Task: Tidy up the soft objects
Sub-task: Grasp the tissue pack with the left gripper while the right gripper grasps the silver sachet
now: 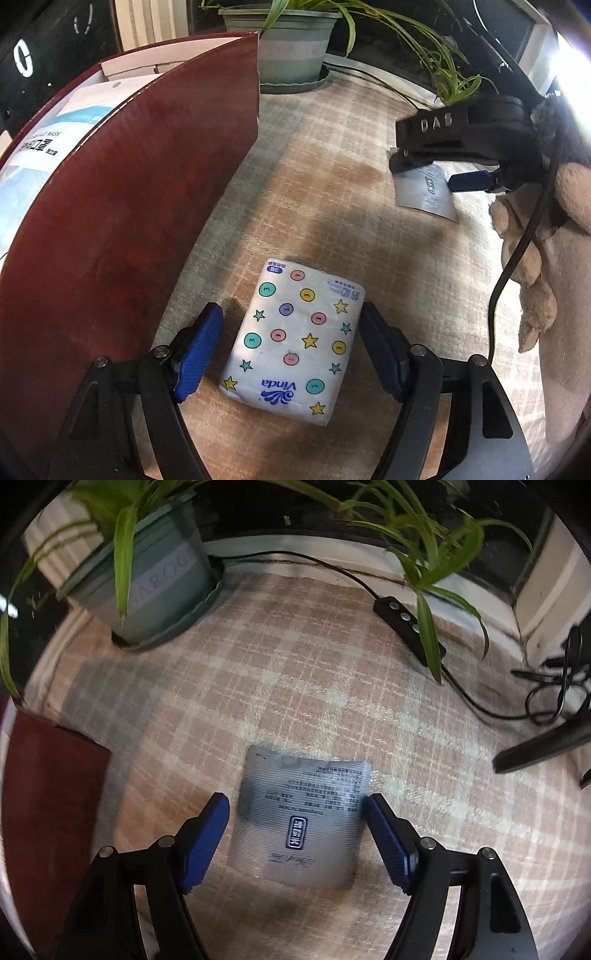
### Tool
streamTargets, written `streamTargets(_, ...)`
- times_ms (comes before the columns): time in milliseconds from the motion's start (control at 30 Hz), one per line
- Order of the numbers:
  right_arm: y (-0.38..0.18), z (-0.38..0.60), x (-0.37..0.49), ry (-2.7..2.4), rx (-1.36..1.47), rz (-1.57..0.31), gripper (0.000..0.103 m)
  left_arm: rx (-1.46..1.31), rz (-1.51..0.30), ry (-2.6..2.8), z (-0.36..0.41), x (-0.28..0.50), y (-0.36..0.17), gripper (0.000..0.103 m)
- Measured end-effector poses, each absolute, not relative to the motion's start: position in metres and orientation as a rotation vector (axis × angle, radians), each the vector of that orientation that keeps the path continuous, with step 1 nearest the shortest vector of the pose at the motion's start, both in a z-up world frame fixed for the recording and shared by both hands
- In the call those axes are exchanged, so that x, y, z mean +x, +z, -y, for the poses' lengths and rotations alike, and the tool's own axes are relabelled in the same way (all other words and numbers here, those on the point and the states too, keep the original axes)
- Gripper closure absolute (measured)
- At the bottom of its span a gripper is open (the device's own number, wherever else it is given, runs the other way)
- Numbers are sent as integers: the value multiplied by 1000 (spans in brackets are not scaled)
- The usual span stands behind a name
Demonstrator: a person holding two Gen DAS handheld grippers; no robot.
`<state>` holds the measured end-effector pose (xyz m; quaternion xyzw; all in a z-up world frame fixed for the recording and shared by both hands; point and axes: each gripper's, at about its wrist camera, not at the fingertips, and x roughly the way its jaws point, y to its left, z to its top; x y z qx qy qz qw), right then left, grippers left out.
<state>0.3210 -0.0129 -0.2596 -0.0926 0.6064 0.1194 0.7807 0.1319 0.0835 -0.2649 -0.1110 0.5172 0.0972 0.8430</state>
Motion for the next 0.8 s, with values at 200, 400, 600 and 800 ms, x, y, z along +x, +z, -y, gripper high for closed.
streamTargets(200, -261, 18, 319, 256, -277, -1313, 31, -224, -1092, 206, -85, 135, -267, 34)
streamTargets(400, -259, 35, 323, 264, -273, -1340, 33, -214, -1092, 196, -83, 137, -265, 40)
streamTargets(600, -254, 44, 318, 285, -281, -1344, 51, -210, -1090, 187, -78, 137, -263, 48)
streamTargets(800, -253, 49, 314, 285, -172, -1368, 49, -218, -1090, 172, -79, 139, -262, 48)
